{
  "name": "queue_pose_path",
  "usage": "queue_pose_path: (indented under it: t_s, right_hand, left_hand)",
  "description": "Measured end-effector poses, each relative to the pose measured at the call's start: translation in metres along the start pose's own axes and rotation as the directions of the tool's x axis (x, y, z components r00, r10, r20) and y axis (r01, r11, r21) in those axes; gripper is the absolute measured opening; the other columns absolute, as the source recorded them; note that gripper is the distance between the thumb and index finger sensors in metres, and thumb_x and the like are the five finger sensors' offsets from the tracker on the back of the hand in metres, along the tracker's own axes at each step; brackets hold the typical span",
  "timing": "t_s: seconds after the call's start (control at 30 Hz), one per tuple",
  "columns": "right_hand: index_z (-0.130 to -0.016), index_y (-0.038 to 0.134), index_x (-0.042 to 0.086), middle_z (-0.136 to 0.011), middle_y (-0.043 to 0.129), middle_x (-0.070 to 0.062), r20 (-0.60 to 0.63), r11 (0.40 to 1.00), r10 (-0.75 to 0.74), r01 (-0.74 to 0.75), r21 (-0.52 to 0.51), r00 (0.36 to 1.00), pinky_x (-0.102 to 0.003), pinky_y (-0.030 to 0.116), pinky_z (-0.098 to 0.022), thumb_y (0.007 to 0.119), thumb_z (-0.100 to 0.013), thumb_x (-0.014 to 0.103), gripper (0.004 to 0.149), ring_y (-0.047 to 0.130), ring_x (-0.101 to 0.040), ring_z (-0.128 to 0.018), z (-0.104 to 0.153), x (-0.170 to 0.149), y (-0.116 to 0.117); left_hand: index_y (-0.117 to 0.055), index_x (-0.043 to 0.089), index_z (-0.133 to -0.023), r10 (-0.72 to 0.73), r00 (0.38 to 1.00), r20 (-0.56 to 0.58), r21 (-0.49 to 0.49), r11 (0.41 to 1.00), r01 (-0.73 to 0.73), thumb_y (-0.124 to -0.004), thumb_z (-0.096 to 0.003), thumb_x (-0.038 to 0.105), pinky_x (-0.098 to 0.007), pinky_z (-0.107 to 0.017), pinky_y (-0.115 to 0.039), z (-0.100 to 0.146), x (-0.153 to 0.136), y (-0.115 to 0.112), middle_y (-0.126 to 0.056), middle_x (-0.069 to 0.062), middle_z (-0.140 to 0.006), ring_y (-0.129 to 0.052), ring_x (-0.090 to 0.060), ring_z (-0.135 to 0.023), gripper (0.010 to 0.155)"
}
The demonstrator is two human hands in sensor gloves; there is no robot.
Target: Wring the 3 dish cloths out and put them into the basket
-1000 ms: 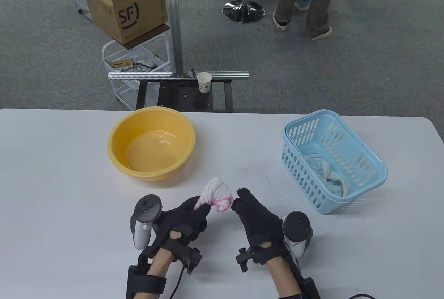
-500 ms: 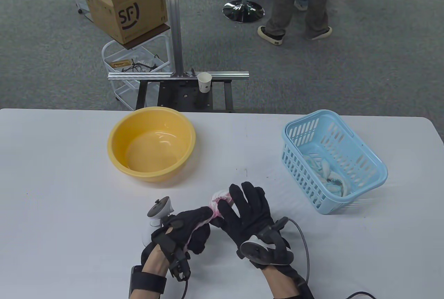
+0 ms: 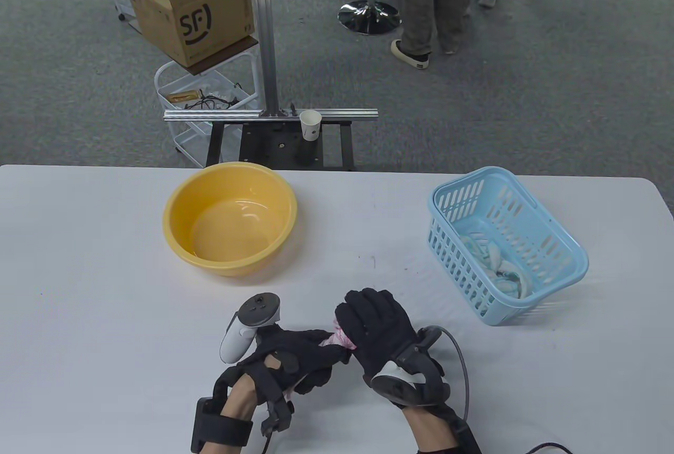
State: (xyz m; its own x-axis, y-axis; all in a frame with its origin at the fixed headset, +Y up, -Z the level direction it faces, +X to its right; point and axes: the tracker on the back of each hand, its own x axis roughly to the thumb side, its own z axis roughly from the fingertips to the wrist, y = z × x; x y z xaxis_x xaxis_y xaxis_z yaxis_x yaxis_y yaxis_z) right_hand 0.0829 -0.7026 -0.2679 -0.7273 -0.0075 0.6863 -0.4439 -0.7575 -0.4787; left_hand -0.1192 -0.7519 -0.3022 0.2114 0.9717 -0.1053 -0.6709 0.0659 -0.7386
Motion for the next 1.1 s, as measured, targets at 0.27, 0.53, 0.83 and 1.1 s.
queue_pose_path:
  t_s: [0.27,0.53,0.83,1.1]
  right_hand:
    - [-0.09,0.079,0.017,-0.087,0.092,-0.01,-0.003,0.988,0.042,-0.041,0.148,0.999,-0.053,0.084,-0.052,0.099,-0.043,0.027,0.052,0.101,-0.035,-0.067,-0.004,0.008,0.009]
    - [-0.091,0.075,0.009,-0.072,0.099,-0.012,-0.121,0.959,0.025,0.011,0.285,0.992,-0.051,0.085,-0.038,0.097,-0.043,0.026,0.056,0.104,-0.029,-0.043,-0.007,0.012,0.02]
    - [-0.091,0.072,0.001,-0.06,0.101,-0.01,-0.41,0.908,-0.136,0.279,0.313,0.902,-0.047,0.087,-0.027,0.092,-0.043,0.029,0.058,0.103,-0.021,-0.027,-0.006,0.006,0.022]
    - [-0.089,0.073,-0.001,-0.055,0.102,-0.011,-0.659,0.718,-0.415,0.671,0.187,0.628,-0.046,0.087,-0.023,0.091,-0.043,0.028,0.058,0.102,-0.02,-0.022,0.008,-0.015,0.033]
  left_hand:
    - [-0.088,0.017,-0.089,-0.575,0.792,-0.205,0.216,0.763,0.61,-0.096,-0.0376,0.043,-0.046,-0.028,-0.084,0.006,0.02,-0.003,-0.103,0.005,-0.04,-0.094,-0.02,-0.013,0.058]
    - [-0.09,0.02,-0.085,-0.796,0.507,-0.331,0.329,0.407,0.852,-0.096,-0.0344,0.042,-0.047,-0.031,-0.083,0.005,0.025,-0.012,-0.103,0.005,-0.044,-0.095,-0.021,-0.017,0.056]
    - [-0.093,0.02,-0.08,-0.875,0.326,-0.357,0.449,0.145,0.882,-0.095,-0.0326,0.042,-0.046,-0.032,-0.084,0.009,0.032,-0.022,-0.104,0.006,-0.045,-0.096,-0.021,-0.018,0.052]
    - [-0.094,0.02,-0.078,-0.907,0.249,-0.339,0.484,0.059,0.873,-0.096,-0.0319,0.041,-0.046,-0.033,-0.084,0.011,0.04,-0.032,-0.104,0.006,-0.044,-0.097,-0.021,-0.018,0.051]
